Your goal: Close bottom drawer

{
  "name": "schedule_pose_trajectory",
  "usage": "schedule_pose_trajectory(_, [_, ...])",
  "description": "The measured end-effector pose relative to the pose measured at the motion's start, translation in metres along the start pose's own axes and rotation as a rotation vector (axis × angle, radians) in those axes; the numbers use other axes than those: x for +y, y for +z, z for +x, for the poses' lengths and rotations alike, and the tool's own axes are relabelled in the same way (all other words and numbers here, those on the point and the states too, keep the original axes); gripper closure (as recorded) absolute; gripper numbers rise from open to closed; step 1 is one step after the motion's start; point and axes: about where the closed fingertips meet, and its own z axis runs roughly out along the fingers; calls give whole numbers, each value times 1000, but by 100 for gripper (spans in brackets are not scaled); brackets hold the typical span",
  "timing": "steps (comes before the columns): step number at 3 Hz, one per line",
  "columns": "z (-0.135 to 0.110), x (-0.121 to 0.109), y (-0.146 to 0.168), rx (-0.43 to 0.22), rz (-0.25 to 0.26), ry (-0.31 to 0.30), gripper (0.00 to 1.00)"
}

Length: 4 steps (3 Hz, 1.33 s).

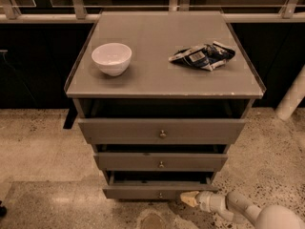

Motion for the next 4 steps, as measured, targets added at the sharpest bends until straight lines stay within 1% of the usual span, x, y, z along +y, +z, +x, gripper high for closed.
schedule_pose_trajectory(1, [0, 0, 0, 0, 0, 0, 100])
schedule_pose_trajectory(2, [-19, -10, 13, -6, -1, -30, 100])
schedule_pose_trajectory(3, [-19, -9, 12, -6, -1, -30, 100])
schedule_pose_trajectory(4, [-55, -25, 30, -19, 15, -84, 100])
